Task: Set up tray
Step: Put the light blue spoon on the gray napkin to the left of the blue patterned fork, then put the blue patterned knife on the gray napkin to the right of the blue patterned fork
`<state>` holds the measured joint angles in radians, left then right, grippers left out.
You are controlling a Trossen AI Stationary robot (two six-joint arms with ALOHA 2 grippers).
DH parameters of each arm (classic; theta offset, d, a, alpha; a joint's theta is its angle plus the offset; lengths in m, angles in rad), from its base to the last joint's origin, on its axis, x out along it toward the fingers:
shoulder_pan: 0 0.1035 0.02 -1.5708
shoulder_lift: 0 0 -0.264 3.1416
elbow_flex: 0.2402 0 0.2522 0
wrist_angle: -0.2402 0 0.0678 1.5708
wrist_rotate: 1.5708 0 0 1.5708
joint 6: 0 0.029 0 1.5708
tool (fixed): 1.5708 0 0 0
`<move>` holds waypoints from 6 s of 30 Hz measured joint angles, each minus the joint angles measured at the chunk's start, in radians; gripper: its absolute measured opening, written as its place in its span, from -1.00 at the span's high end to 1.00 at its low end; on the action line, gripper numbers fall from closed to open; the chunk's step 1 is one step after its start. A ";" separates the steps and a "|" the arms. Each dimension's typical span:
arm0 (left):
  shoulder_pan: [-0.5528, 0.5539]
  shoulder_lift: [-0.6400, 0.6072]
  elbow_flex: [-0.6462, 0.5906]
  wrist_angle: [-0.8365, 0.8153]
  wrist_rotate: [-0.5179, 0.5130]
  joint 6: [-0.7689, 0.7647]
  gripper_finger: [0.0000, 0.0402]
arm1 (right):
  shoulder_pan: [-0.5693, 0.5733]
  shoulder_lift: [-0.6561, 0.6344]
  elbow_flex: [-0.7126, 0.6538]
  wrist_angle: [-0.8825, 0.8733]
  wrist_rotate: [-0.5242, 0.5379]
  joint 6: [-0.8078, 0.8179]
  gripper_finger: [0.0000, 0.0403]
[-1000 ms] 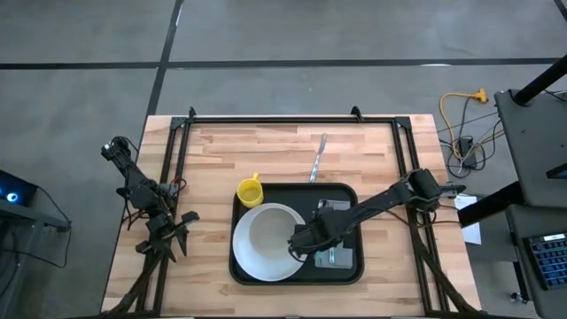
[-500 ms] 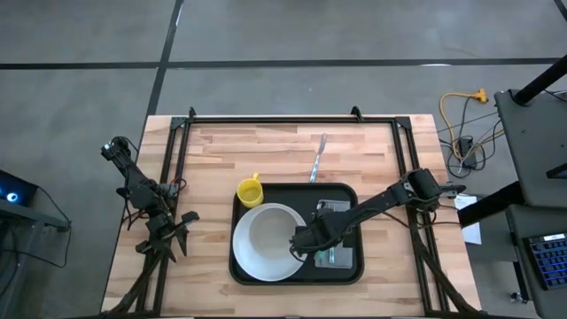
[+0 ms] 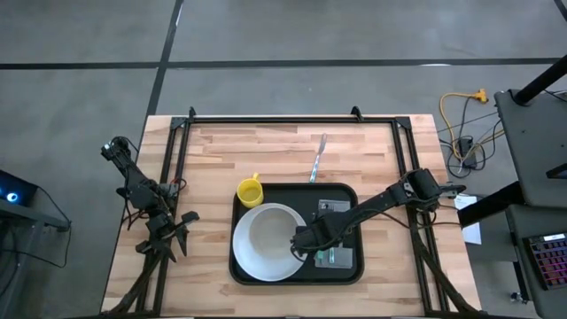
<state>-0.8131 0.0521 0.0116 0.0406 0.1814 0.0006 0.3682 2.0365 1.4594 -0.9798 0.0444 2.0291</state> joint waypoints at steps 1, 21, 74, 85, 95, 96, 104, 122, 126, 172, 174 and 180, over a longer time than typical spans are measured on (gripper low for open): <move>0.000 0.000 0.000 0.000 0.000 0.000 0.34 | 0.000 0.000 0.003 0.000 0.000 -0.004 0.42; 0.000 0.000 0.000 0.000 0.000 0.000 0.34 | -0.008 -0.007 0.168 0.033 0.062 -0.089 0.59; 0.000 0.000 0.000 0.000 0.000 0.000 0.34 | -0.716 0.108 0.137 -0.056 -0.023 -0.660 0.57; 0.000 0.000 0.000 0.000 0.000 0.000 0.34 | -0.718 0.136 0.138 -0.049 -0.020 -0.636 0.64; 0.000 0.000 0.000 0.000 0.000 0.000 0.34 | -0.717 0.137 0.137 -0.041 -0.019 -0.594 0.63; 0.000 0.000 0.000 0.000 0.000 0.000 0.34 | -0.717 0.137 0.137 -0.041 -0.019 -0.598 0.62; 0.000 0.000 0.000 0.000 0.000 0.000 0.34 | -0.718 0.137 0.137 -0.038 -0.018 -0.597 0.61; 0.000 0.000 0.000 0.000 0.000 0.000 0.34 | -0.713 0.137 0.137 -0.034 -0.015 -0.573 0.84; 0.000 0.000 0.000 0.000 0.000 0.000 0.34 | -0.709 0.132 0.137 -0.038 -0.015 -0.604 0.88; 0.000 0.000 0.000 0.000 0.000 0.000 0.34 | 0.040 -0.099 0.052 -0.243 -0.019 0.014 0.88; 0.000 0.000 0.000 0.000 0.000 0.000 0.34 | 0.058 -0.098 0.018 -0.196 -0.019 0.033 0.88; 0.000 0.000 0.000 0.000 0.000 0.000 0.34 | 0.080 -0.097 -0.061 -0.076 -0.043 0.048 0.88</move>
<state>-0.8127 0.0517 0.0116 0.0406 0.1814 0.0009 0.4478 1.9395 1.3985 -1.0560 0.0010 2.0766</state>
